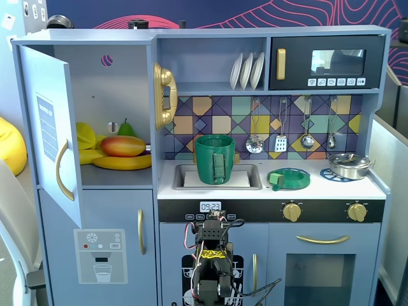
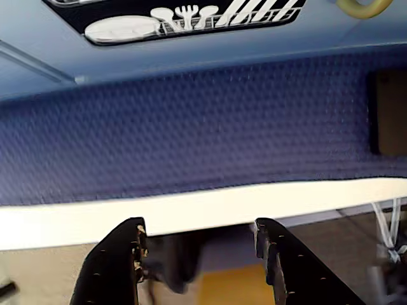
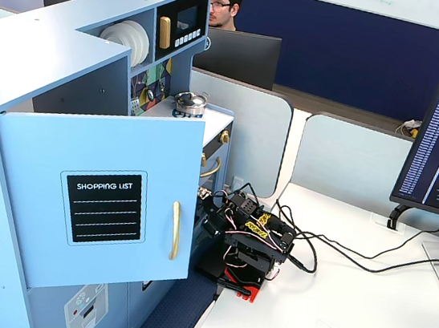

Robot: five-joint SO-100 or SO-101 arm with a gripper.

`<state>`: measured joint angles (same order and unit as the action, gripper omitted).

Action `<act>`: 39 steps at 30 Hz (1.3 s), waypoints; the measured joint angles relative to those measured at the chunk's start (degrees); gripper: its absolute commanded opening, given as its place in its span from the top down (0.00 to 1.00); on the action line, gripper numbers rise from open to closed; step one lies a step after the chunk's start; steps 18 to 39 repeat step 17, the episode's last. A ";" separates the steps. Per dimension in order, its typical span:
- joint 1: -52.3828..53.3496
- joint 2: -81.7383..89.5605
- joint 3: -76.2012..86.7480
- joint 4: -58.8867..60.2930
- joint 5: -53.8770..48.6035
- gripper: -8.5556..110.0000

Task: Pick up the green pineapple from the left cabinet and place it in the green recipient

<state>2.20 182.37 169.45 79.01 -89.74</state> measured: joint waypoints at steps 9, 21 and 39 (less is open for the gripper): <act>-0.09 0.09 0.00 -0.09 0.97 0.82; -0.09 0.09 0.00 -0.09 0.97 0.82; -0.09 0.09 0.00 -0.09 0.97 0.82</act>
